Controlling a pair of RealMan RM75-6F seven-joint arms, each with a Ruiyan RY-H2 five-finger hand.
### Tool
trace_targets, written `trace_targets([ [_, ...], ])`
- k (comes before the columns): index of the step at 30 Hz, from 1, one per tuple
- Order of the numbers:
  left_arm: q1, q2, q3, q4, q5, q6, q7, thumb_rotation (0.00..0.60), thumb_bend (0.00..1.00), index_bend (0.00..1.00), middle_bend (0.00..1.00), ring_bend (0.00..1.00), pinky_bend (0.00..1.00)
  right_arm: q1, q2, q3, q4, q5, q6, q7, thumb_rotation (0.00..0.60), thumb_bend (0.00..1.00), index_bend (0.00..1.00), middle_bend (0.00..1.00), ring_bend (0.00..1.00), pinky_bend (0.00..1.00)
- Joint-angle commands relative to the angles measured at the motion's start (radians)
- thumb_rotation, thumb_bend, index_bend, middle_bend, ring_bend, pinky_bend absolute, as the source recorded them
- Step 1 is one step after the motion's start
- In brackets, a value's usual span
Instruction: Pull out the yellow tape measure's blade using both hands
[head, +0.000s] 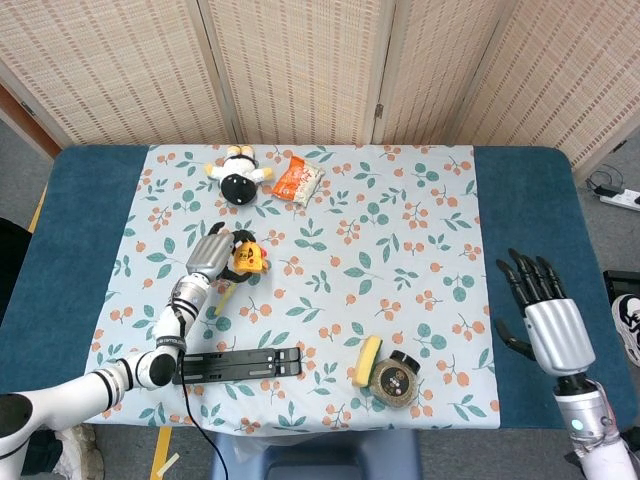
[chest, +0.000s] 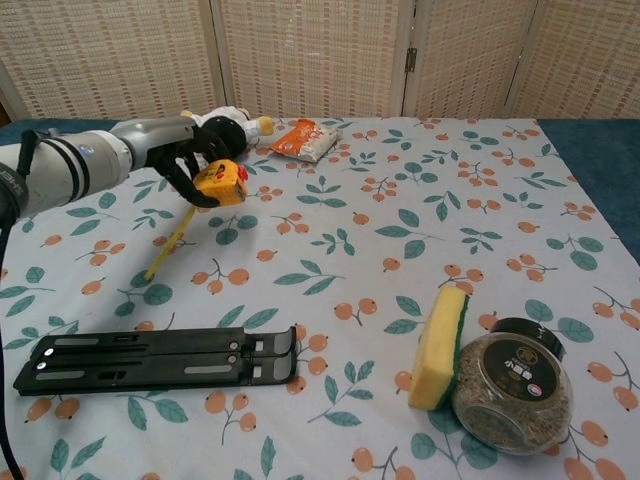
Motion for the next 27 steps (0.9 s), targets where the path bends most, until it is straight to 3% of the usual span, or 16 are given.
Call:
trace_targets([
  [1, -0.006, 0.072, -0.030, -0.185, -0.080, 0.059, 0.064, 0.600, 0.41, 0.60, 0.56, 0.47, 0.00, 0.047, -0.069, 0.029, -0.026, 0.004, -0.028, -0.029, 0.600, 0.39, 0.00, 0.00, 0.00, 0.00],
  [11, -0.102, 0.089, -0.049, -0.402, -0.273, 0.190, 0.251, 0.600, 0.42, 0.61, 0.58, 0.49, 0.00, 0.210, -0.222, 0.109, -0.053, 0.103, -0.190, -0.090, 0.600, 0.39, 0.00, 0.00, 0.00, 0.00],
  [18, -0.169, 0.051, -0.100, -0.427, -0.387, 0.281, 0.305, 0.600, 0.43, 0.62, 0.60, 0.51, 0.01, 0.310, -0.325, 0.172, -0.022, 0.244, -0.282, -0.114, 0.600, 0.39, 0.00, 0.00, 0.00, 0.00],
  [27, -0.220, 0.033, -0.137, -0.435, -0.492, 0.297, 0.312, 0.600, 0.44, 0.63, 0.61, 0.52, 0.03, 0.405, -0.457, 0.232, 0.072, 0.334, -0.289, -0.146, 0.600, 0.39, 0.00, 0.00, 0.00, 0.00],
])
